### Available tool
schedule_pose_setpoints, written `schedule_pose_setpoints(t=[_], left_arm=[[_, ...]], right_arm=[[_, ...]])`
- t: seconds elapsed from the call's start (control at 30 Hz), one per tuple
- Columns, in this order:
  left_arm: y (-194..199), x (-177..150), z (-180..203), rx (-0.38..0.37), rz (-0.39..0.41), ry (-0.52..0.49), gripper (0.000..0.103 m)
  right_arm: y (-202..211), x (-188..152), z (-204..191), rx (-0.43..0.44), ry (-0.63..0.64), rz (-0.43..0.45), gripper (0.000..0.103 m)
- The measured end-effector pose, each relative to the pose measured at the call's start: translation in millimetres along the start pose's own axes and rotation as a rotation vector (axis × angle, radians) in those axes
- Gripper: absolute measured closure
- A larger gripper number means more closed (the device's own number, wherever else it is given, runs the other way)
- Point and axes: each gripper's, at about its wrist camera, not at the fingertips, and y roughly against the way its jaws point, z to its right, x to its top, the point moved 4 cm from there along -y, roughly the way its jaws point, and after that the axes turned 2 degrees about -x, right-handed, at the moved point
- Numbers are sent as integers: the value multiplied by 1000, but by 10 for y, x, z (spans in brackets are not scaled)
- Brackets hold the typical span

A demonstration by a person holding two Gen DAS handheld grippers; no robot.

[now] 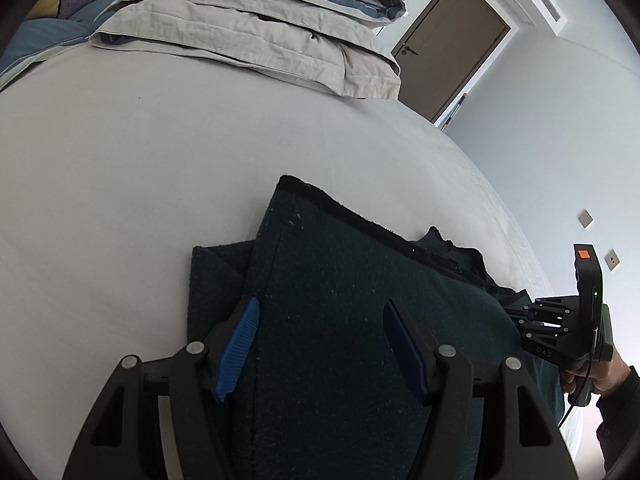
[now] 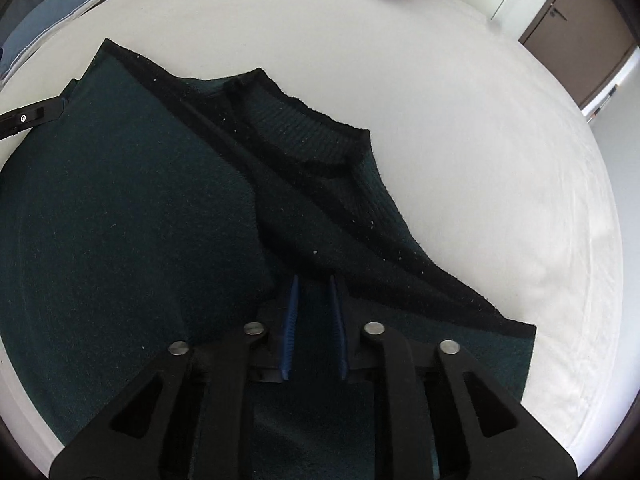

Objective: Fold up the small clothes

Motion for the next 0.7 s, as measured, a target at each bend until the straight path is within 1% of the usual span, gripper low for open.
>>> schedule_pose_setpoints(t=[0.03,0.13,0.23,0.27,0.3,0.4,0.43,0.5,0.57,0.6,0.63,0.7], left_arm=[[5,0,-15,-9,1,7,36],[18,2,-44,-33,8,28,36],[17,-3,-34,-35,12,31,36],[15,-5,-26,-33,14,29,36],[12,-8,-21,-31,15,26,36],[9,-15,-18,-30,17,23,36],[6,-17,-16,-30,17,22,36],[8,-16,-16,-29,17,22,35],[10,-17,-19,-28,17,19,35],[10,-19,-20,-29,17,18,35],[9,-21,-22,-29,18,17,35],[11,-22,-31,-31,19,18,35]], right_arm=[[34,2,0,-16,-6,17,100],[121,10,98,-37,-76,74,101],[214,-20,309,-50,-178,129,101],[224,-111,377,-54,-209,142,101],[229,-127,423,-62,-232,149,101],[230,-122,502,-89,-281,165,101],[186,-131,534,-69,-310,156,101],[-6,-168,592,-24,-349,104,99],[74,-215,694,-22,-407,142,83],[169,-263,803,-8,-473,179,62],[278,-332,924,-4,-542,223,48],[521,-537,1196,-11,-684,291,48]])
